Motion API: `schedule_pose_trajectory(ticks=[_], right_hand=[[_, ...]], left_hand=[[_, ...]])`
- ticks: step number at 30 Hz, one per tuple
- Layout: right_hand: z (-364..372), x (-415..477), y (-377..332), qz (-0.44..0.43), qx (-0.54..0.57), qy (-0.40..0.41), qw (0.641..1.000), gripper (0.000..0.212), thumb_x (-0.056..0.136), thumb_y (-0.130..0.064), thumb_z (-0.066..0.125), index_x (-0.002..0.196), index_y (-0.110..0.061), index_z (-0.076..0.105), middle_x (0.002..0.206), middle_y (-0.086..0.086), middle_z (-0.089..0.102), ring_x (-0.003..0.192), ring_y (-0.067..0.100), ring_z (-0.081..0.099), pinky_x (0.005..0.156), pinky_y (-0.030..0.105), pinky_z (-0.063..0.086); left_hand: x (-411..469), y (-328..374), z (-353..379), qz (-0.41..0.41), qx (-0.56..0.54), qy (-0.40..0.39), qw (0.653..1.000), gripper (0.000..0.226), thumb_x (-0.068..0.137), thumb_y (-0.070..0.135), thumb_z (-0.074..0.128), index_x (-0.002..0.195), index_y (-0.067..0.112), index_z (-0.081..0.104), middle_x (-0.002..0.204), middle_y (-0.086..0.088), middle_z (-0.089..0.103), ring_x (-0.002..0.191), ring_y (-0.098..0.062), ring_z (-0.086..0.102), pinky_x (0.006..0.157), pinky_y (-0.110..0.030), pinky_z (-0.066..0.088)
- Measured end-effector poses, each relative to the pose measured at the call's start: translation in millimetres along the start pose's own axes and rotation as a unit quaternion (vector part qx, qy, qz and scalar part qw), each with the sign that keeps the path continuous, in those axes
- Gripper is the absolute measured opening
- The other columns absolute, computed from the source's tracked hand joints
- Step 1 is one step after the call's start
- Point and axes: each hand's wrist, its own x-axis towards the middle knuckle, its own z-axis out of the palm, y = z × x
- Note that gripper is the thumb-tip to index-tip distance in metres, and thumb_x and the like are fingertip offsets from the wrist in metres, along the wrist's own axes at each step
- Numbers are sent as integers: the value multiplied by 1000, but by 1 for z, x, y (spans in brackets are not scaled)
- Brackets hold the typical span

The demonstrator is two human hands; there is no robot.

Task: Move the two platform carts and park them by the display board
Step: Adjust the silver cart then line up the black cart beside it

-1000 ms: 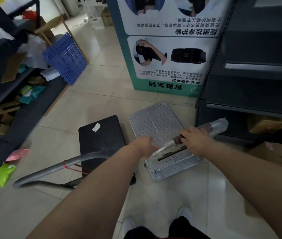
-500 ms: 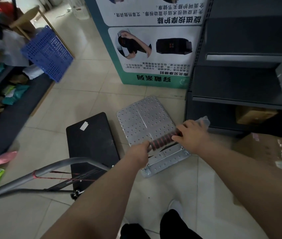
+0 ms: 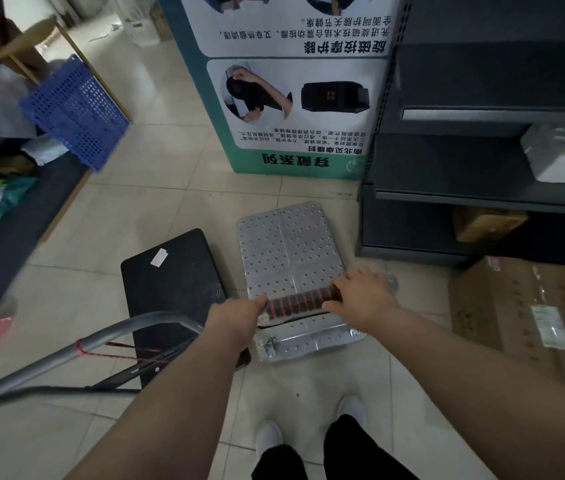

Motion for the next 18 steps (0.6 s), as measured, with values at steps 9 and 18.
schedule_pose_trajectory(ticks=[9, 18], right_hand=[[24, -18, -36, 100, 143, -62, 983, 39, 94, -48, 38, 133, -40, 39, 125, 5, 52, 118, 28, 42, 98, 49, 31], [33, -17, -39, 146, 158, 17, 977, 32, 90, -52, 45, 117, -37, 49, 96, 0, 45, 106, 26, 46, 85, 38, 29]], left_hand=[[12, -22, -9, 3, -80, 39, 996, 35, 87, 8, 47, 119, 23, 50, 115, -7, 62, 106, -30, 58, 86, -42, 50], [24, -32, -2, 86, -151, 25, 984, 42, 93, 45, 50, 132, 35, 38, 125, -7, 52, 113, -32, 47, 91, -41, 35]])
